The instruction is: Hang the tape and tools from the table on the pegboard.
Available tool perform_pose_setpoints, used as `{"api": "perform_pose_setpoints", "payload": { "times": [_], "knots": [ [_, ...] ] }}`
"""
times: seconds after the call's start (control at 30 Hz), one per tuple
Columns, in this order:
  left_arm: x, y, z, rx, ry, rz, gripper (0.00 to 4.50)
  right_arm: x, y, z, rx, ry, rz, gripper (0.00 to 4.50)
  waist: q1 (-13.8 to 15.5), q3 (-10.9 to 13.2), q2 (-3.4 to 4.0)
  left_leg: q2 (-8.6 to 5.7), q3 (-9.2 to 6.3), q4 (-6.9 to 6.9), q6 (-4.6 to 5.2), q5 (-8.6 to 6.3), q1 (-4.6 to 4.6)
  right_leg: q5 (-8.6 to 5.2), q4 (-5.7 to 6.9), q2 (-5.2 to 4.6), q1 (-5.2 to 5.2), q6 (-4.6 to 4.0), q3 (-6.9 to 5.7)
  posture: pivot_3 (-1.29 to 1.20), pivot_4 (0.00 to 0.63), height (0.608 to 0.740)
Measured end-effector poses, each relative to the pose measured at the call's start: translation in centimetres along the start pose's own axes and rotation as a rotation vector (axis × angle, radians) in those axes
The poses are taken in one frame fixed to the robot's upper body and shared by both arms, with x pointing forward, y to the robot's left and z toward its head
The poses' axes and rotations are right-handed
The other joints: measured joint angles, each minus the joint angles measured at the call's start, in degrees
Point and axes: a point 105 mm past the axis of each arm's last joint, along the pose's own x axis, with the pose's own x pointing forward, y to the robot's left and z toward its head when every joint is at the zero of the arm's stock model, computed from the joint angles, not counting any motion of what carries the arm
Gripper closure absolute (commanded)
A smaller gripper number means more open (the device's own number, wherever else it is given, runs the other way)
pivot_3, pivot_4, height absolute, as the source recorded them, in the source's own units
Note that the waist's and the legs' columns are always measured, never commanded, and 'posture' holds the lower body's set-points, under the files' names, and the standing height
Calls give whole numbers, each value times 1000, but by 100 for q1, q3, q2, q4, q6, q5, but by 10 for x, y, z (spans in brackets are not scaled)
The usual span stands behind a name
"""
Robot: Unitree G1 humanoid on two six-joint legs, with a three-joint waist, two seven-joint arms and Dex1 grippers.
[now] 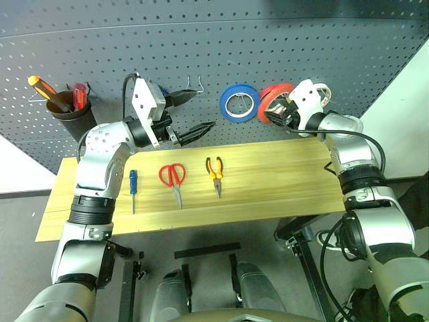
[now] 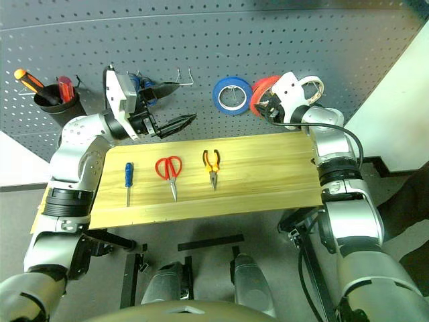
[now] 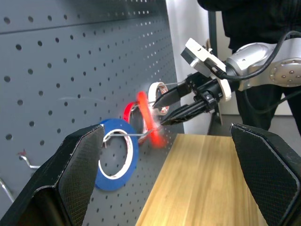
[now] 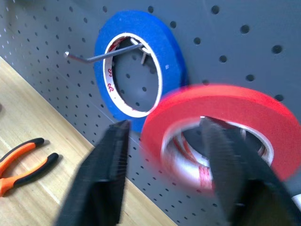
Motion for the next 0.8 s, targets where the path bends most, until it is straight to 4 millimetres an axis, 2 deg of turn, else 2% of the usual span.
{"api": "perform_pose_setpoints", "payload": {
  "times": [0.07, 0.23, 0.43, 0.53, 0.6, 0.67, 0.8],
  "knots": [
    [0, 0, 1, -1, 3, 1, 0, -3, -3, -1, -4, 11, 1, 423, 5, 0, 0, 1, 1, 0, 0, 0, 0, 0, 0, -1, -1, 0, 1, 7, 88, 740],
    [-1, 1, 2, -2, 14, 11, 0, -15, 1, 0, -18, 15, 74, 423, 32, 0, 0, 2, 0, -4, 0, 0, -4, 0, 0, -1, -6, 0, 2, 9, 93, 740],
    [-4, 1, 0, -2, 23, 23, 0, -36, 18, 22, 21, -23, 222, 423, 53, 0, 0, 2, -1, -5, 1, -1, -6, 0, -1, -3, -8, 0, 2, 3, 108, 740],
    [-12, 2, -11, -24, 62, 45, 0, -51, 33, 31, 70, -15, 324, 423, 64, 0, 0, 2, -3, -5, 5, -3, -5, 0, -2, 0, -8, 0, 2, 0, 114, 740],
    [-21, 5, -23, -38, 108, 69, 0, -58, 43, 30, 109, 9, 367, 423, 62, 0, 0, 2, -5, -5, 9, -5, -5, -1, -2, 1, -8, 0, 2, 0, 120, 740],
    [-31, 4, -35, -61, 153, 89, 0, -62, 54, 22, 151, 57, 396, 423, 72, 0, 0, 2, -9, -3, 45, -26, -5, -1, -3, 1, -8, 0, 2, 3, 124, 740],
    [-52, -3, -61, -116, 255, 141, 0, -62, 74, 1, 262, 143, 404, 423, 93, 0, 0, 2, -15, -3, 56, -31, -6, -1, -6, 0, -8, 0, 6, 12, 134, 740]
  ]
}}
